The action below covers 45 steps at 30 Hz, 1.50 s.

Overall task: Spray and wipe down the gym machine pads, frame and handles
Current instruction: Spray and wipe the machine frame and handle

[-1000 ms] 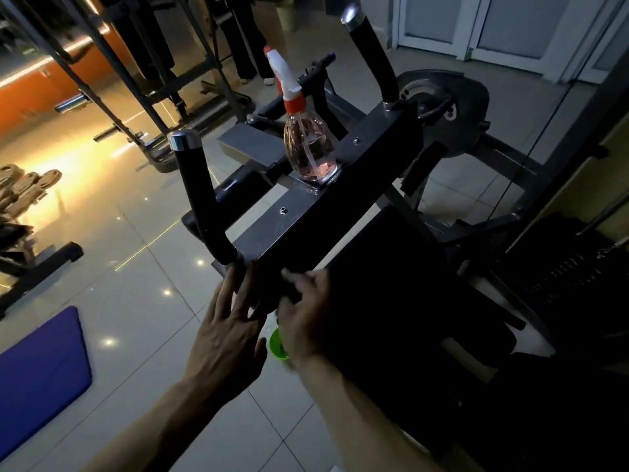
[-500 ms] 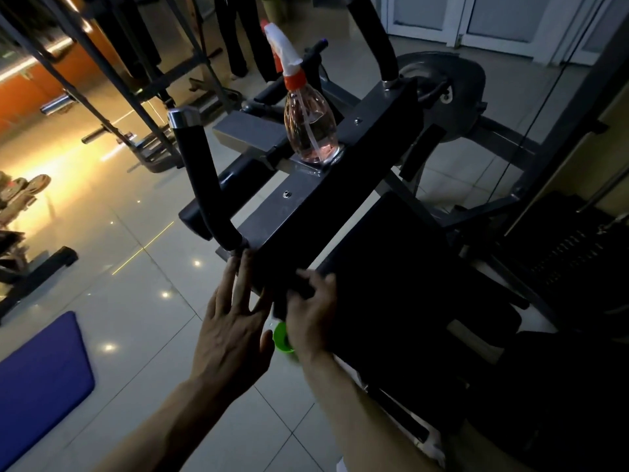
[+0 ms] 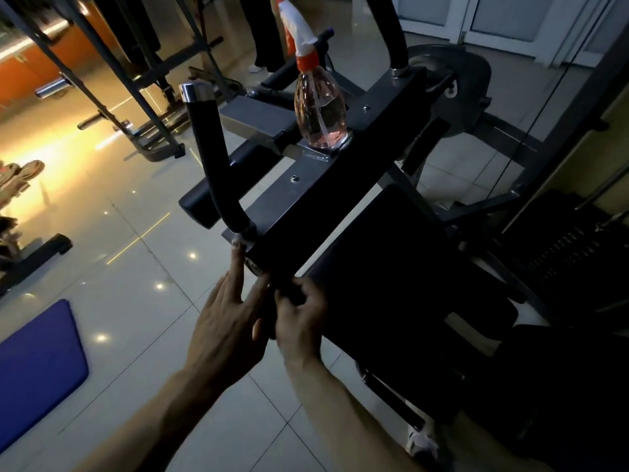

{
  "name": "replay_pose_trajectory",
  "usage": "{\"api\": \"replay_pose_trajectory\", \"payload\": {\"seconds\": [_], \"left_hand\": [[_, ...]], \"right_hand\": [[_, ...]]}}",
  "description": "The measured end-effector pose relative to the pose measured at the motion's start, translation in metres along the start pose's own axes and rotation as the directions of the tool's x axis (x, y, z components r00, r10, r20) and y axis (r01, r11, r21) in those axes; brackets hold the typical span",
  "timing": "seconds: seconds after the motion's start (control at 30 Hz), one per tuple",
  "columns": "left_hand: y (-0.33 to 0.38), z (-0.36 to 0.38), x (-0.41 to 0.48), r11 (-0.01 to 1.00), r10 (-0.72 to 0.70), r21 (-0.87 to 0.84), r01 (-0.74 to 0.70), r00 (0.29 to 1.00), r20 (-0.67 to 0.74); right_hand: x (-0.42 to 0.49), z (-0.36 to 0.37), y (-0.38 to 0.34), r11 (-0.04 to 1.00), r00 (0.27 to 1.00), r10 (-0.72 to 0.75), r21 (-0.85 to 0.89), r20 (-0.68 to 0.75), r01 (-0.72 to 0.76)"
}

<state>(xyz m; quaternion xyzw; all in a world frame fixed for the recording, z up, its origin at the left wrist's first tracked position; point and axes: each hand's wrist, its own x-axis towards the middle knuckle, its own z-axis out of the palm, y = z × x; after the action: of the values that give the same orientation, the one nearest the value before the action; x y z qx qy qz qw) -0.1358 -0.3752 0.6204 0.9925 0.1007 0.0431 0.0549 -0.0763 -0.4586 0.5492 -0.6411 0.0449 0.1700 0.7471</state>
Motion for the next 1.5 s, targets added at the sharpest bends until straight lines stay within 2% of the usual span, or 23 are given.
{"api": "replay_pose_trajectory", "payload": {"seconds": [0.1, 0.17, 0.27, 0.33, 0.43, 0.5, 0.63, 0.7, 0.77, 0.8, 0.83, 0.87, 0.9, 0.97, 1.03, 1.1, 1.17, 1.2, 1.27, 1.33, 1.37, 1.4, 1.5], "left_hand": [[0.000, -0.004, -0.001, 0.992, -0.051, -0.120, 0.039, 0.994, -0.098], [0.000, -0.005, 0.000, 0.971, -0.145, -0.205, 0.124, 0.985, -0.090], [0.004, -0.005, 0.001, 0.925, -0.227, -0.318, 0.207, 0.974, -0.027], [0.003, -0.006, 0.001, 0.918, -0.220, -0.343, 0.198, 0.975, -0.027], [0.000, -0.006, -0.001, 0.922, -0.206, -0.346, 0.173, 0.977, -0.061], [-0.004, -0.004, -0.007, 0.920, -0.235, -0.340, 0.195, 0.969, -0.079], [-0.012, -0.002, -0.034, 0.806, -0.427, -0.467, 0.363, 0.904, -0.035], [-0.017, 0.002, -0.045, 0.631, -0.544, -0.605, 0.485, 0.833, 0.100], [-0.012, 0.003, -0.049, 0.266, -0.620, -0.771, 0.578, 0.715, 0.322], [-0.010, 0.000, -0.052, 0.056, -0.626, -0.823, 0.565, 0.662, 0.412], [-0.007, -0.004, -0.056, -0.106, -0.619, -0.838, 0.535, 0.624, 0.477], [-0.002, -0.008, -0.058, -0.202, -0.613, -0.839, 0.505, 0.603, 0.510], [0.002, -0.010, -0.062, -0.260, -0.609, -0.833, 0.488, 0.587, 0.534], [0.012, -0.015, -0.065, -0.374, -0.583, -0.816, 0.441, 0.572, 0.577], [0.021, -0.017, -0.060, -0.503, -0.512, -0.787, 0.358, 0.611, 0.605], [0.029, -0.014, -0.046, -0.641, -0.457, -0.729, 0.240, 0.644, 0.614], [0.034, -0.003, -0.030, -0.728, -0.483, -0.671, 0.138, 0.591, 0.646], [0.036, 0.004, -0.022, -0.759, -0.490, -0.642, 0.106, 0.557, 0.670], [0.038, 0.019, -0.007, -0.788, -0.515, -0.612, 0.066, 0.474, 0.714], [0.040, 0.031, 0.008, -0.748, -0.594, -0.657, 0.095, 0.346, 0.726], [0.040, 0.036, 0.017, -0.728, -0.625, -0.676, 0.116, 0.295, 0.723], [0.043, 0.035, 0.024, -0.697, -0.647, -0.699, 0.160, 0.281, 0.709], [0.055, 0.020, 0.053, -0.589, -0.704, -0.783, 0.201, 0.348, 0.619]], "right_hand": [[0.018, -0.006, -0.017, 0.994, 0.999, -0.039, -0.104, -0.015, 0.038], [0.049, -0.016, -0.037, 0.994, 0.986, -0.087, -0.074, -0.143, 0.077], [0.063, -0.006, -0.050, 0.998, 0.950, -0.040, 0.024, -0.311, 0.050], [0.037, 0.011, -0.037, 0.999, 0.959, -0.036, 0.006, -0.282, 0.039], [-0.009, 0.021, -0.018, 1.000, 0.995, -0.016, -0.006, -0.097, 0.015], [-0.011, 0.014, -0.022, 1.000, 0.997, 0.015, -0.022, -0.071, -0.017], [0.024, 0.007, -0.054, 0.978, 0.927, 0.107, 0.204, -0.359, -0.034], [0.015, 0.018, -0.061, 0.977, 0.916, 0.128, 0.206, -0.380, -0.051], [-0.006, 0.024, -0.050, 0.992, 0.952, 0.112, 0.082, -0.283, -0.092], [-0.017, 0.027, -0.043, 0.991, 0.978, 0.130, 0.003, -0.161, -0.131], [-0.029, 0.026, -0.036, 0.983, 0.984, 0.179, -0.050, -0.010, -0.179], [-0.037, 0.024, -0.032, 0.972, 0.965, 0.230, -0.082, 0.125, -0.221], [-0.043, 0.022, -0.031, 0.967, 0.952, 0.242, -0.123, 0.189, -0.222], [-0.044, 0.016, -0.033, 0.958, 0.970, 0.179, -0.255, 0.167, -0.133], [-0.042, 0.010, -0.045, 0.932, 0.955, 0.162, -0.355, 0.247, -0.067], [-0.038, 0.002, -0.061, 0.925, 0.875, 0.254, -0.367, 0.413, -0.095], [-0.032, -0.006, -0.077, 0.922, 0.795, 0.349, -0.336, 0.496, -0.195], [-0.025, -0.011, -0.084, 0.913, 0.793, 0.373, -0.341, 0.481, -0.222], [-0.009, -0.020, -0.100, 0.901, 0.851, 0.367, -0.372, 0.375, -0.224], [0.013, -0.030, -0.117, 0.888, 0.915, 0.349, -0.385, 0.203, -0.253], [0.028, -0.031, -0.124, 0.875, 0.915, 0.373, -0.387, 0.153, -0.292], [0.039, -0.034, -0.129, 0.856, 0.895, 0.425, -0.382, 0.137, -0.348], [0.064, -0.017, -0.143, 0.793, 0.812, 0.555, -0.413, 0.183, -0.448]]}}
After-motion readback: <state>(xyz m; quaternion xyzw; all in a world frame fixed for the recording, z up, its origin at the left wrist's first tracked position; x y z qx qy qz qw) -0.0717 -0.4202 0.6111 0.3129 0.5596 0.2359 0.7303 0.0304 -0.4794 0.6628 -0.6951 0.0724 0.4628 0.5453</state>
